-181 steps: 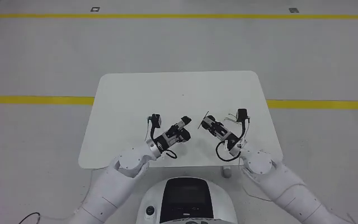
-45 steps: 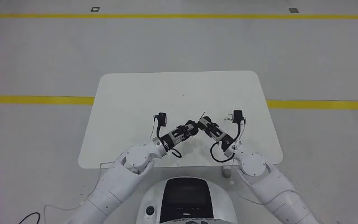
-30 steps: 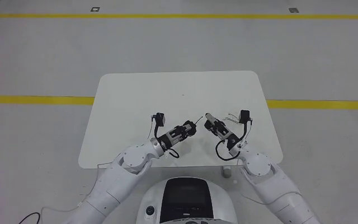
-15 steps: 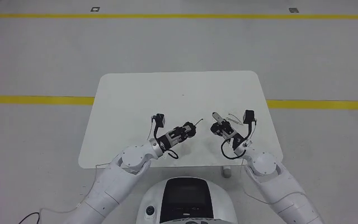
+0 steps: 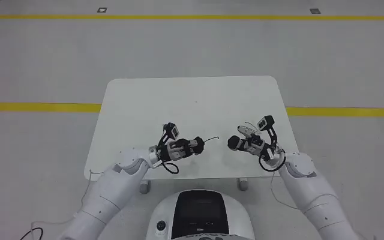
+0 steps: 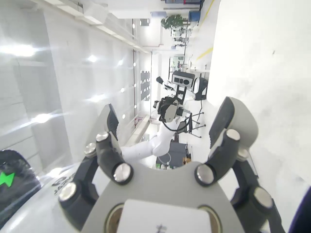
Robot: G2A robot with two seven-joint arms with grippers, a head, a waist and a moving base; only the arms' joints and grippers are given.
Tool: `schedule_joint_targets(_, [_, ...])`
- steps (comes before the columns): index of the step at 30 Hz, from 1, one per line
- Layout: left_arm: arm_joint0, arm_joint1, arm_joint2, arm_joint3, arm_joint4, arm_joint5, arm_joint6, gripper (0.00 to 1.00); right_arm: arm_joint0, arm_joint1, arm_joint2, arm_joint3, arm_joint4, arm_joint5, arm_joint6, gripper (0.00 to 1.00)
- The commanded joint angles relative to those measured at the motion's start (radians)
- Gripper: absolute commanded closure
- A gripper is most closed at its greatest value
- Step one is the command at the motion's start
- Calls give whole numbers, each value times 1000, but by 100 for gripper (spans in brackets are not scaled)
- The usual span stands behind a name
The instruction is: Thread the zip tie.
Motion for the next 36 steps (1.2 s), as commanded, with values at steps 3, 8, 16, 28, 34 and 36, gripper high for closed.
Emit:
schedule_joint_targets(3, [-6,2,-6,1,14,-38,-10,100,-1,0,0,-1,-1,0,-19,0])
schedule_joint_targets(8, [-2,-3,10,1,-59,5,-25,100,-3,-1,-3,-5,17,5,-20,0])
schedule_joint_targets(16, [-38,-9,52,70,-126,35,-155,100,48,-13,-36,139,211,6,271,0])
schedule_joint_targets(28, [-43,-11,59,79,-146,22,-169,100,61,-15,-39,167,220,5,299,0])
schedule_joint_targets(34, [-43,-11,59,79,-146,22,-169,100,61,-15,-39,167,220,5,299,0])
schedule_joint_targets(36, [-43,-11,59,79,-146,22,-169,100,61,-15,-39,167,220,5,299,0])
